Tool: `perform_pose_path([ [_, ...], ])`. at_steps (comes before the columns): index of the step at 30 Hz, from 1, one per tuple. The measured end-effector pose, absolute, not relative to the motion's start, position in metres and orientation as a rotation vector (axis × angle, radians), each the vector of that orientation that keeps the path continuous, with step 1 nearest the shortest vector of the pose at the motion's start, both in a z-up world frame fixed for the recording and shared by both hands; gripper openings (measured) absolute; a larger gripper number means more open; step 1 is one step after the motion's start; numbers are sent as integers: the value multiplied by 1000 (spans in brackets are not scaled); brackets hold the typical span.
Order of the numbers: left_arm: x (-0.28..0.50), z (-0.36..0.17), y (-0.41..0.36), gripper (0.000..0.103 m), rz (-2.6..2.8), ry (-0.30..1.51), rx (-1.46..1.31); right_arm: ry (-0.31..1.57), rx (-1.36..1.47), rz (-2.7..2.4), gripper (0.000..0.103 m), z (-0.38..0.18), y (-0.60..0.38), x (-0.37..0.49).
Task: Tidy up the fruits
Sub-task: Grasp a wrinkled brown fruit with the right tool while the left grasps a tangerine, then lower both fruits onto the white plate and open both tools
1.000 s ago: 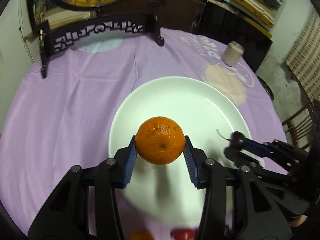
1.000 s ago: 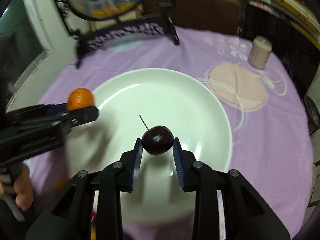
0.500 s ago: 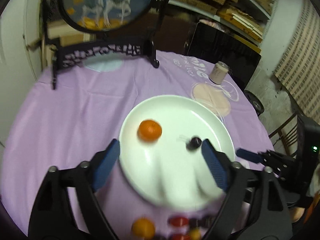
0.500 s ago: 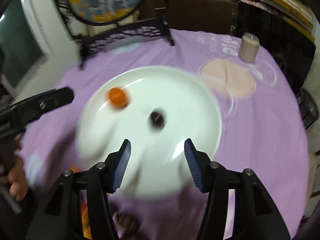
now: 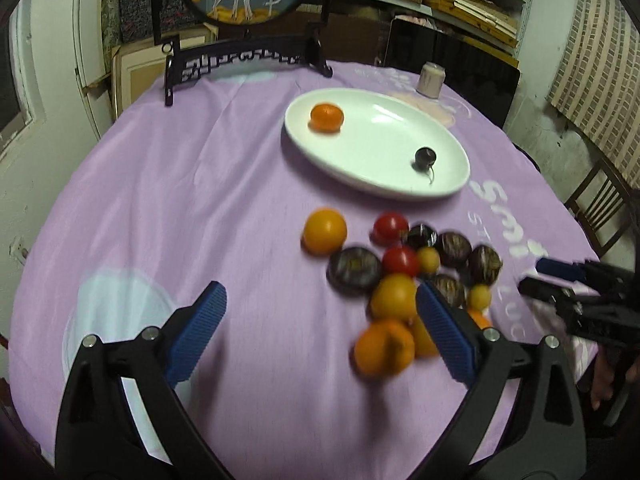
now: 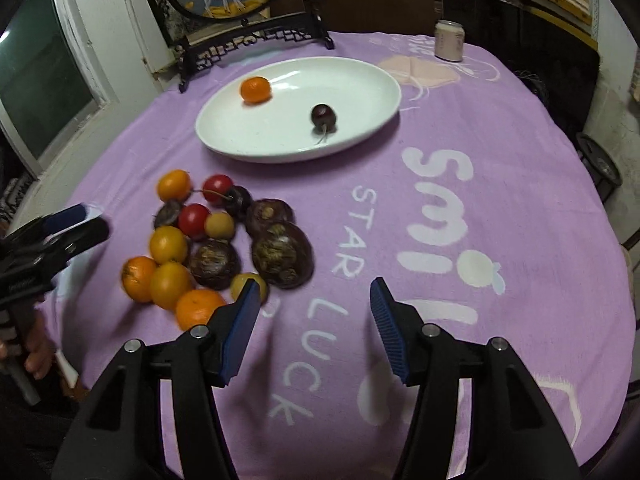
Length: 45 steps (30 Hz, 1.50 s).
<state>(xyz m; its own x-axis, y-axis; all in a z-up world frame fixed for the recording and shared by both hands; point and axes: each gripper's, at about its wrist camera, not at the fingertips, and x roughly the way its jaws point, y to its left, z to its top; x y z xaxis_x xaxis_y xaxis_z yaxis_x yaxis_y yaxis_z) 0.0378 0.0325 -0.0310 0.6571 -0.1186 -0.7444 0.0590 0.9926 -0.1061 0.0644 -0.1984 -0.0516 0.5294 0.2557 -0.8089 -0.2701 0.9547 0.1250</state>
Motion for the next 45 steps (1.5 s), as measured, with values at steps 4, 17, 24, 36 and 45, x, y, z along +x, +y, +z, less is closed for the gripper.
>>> perform_pose_path([
  [4, 26, -36, 36, 97, -100, 870, -71, 966, -114, 281, 58, -68, -190, 63],
  [17, 9, -52, 34, 97, -114, 949, -59, 957, -108, 347, 42, -80, -167, 76],
  [24, 17, -66, 18, 97, -152, 999, -35, 941, -75, 324, 42, -65, -183, 46],
  [36, 32, -72, -5, 41, -194, 972, -12, 944, -15, 355, 42, -65, -191, 35],
  [45, 22, -45, 4, 41, -202, 917, -41, 930, 6, 372, 42, -58, -194, 35],
])
